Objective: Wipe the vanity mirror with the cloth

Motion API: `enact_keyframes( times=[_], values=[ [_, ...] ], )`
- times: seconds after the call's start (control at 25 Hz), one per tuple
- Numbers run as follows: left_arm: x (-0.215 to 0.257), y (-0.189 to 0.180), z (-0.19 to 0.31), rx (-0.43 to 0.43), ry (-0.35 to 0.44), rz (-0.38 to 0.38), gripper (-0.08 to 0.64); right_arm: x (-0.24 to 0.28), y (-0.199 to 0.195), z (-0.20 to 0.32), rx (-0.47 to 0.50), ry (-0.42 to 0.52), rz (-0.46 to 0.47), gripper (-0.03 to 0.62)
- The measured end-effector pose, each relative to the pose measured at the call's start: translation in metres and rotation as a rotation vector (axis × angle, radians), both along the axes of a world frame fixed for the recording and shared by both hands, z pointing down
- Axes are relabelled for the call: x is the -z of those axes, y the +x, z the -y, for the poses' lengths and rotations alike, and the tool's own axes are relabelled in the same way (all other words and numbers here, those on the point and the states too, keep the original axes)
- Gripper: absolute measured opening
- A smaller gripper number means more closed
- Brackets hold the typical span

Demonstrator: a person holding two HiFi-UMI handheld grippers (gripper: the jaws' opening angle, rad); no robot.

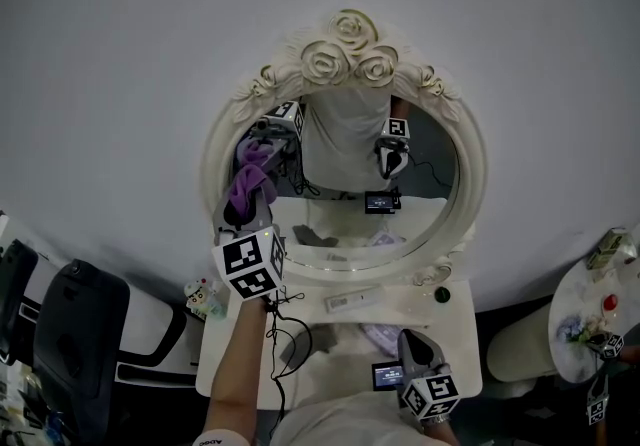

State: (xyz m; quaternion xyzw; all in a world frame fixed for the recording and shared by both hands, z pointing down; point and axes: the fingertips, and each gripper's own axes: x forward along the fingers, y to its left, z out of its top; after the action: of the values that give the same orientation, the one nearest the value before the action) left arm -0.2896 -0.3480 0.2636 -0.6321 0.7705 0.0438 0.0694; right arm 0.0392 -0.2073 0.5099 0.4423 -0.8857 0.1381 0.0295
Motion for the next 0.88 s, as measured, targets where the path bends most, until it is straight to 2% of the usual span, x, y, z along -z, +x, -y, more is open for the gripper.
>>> enact_keyframes(
  times=[0.2,0.36,0.68,0.88],
  values=[
    [-0.009,-0.001,-0.002,0.035,-0.010,-0.002,0.097,0.000,0.005,-0.001,0.007,0.001,-0.004,0.008],
    [-0.013,0.021,-0.005,-0.007,-0.009,0.002,0.097,0.000,0.010,-0.004,0.003,0.000,0.006,0.008],
    [-0.036,0.126,0.003,-0.213,-0.003,-0.010,0.097,-0.005,0.038,-0.010,-0.022,-0.002,-0.008,0.008],
    [-0.060,0.215,0.022,-0.364,-0.020,-0.004,0.097,-0.012,0.080,-0.018,-0.103,-0.012,-0.020,0.008]
  ],
)
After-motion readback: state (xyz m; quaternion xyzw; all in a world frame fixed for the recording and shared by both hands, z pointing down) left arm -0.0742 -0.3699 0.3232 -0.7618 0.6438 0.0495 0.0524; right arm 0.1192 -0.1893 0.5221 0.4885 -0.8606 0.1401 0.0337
